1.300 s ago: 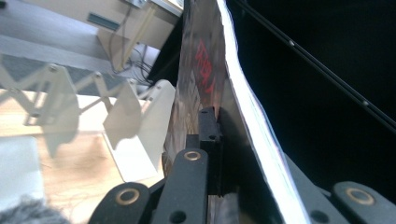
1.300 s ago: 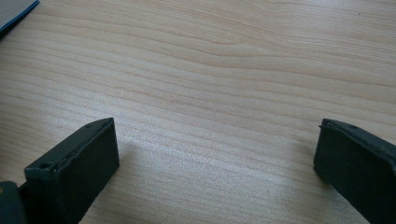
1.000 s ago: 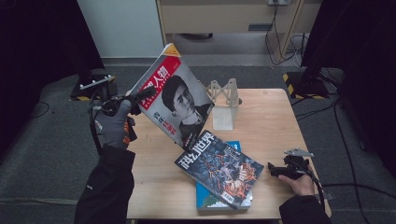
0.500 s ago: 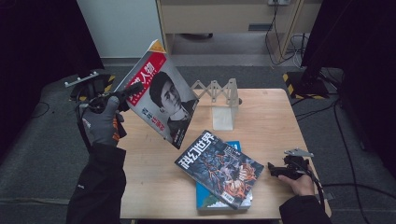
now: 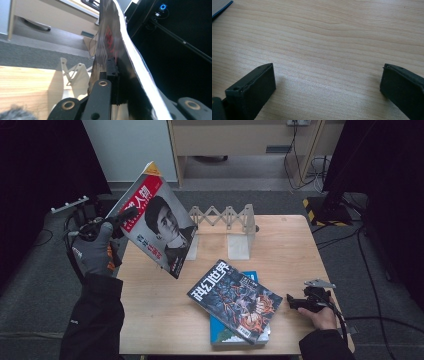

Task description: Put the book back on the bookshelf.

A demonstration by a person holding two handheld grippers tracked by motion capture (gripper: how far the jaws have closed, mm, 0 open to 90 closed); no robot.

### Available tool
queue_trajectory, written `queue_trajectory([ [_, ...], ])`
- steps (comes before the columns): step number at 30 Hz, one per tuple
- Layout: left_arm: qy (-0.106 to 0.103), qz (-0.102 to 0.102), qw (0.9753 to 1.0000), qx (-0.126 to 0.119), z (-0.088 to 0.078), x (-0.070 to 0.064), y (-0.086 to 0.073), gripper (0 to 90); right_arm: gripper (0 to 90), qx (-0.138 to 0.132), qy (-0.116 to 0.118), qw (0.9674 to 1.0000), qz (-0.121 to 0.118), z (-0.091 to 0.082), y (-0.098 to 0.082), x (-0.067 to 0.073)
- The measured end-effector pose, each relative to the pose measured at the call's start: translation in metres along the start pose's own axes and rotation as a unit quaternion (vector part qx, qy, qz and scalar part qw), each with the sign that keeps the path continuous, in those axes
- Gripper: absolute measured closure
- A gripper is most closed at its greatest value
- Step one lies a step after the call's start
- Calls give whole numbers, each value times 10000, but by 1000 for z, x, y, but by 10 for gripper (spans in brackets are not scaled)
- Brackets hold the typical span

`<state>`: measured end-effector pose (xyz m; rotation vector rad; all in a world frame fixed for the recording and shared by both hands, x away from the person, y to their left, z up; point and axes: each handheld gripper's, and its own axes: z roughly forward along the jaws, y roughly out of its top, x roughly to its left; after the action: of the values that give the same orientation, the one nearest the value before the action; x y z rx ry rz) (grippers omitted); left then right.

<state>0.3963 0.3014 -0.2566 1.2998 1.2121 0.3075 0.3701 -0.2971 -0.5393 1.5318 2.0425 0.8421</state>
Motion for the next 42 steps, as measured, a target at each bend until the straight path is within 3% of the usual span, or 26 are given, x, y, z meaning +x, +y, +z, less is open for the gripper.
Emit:
queue_trajectory([
  [7,269,120,9995,-107,3,4,4,864,4,0,-1,10000,-1,0,0,0],
  [17,707,239,9972,-40,32,12,-3,864,4,2,0,10000,8,0,0,0],
  [27,947,445,9944,120,65,11,-9,864,5,-16,-4,10000,-6,0,0,1],
  [34,1006,502,9936,133,81,11,-13,864,4,-2,4,10000,-18,0,0,1],
  [36,1139,684,9911,129,88,8,-17,863,4,-4,7,10000,-20,0,0,1],
  [42,1318,821,9877,189,98,9,-23,863,4,-17,12,10000,-48,1,0,1],
])
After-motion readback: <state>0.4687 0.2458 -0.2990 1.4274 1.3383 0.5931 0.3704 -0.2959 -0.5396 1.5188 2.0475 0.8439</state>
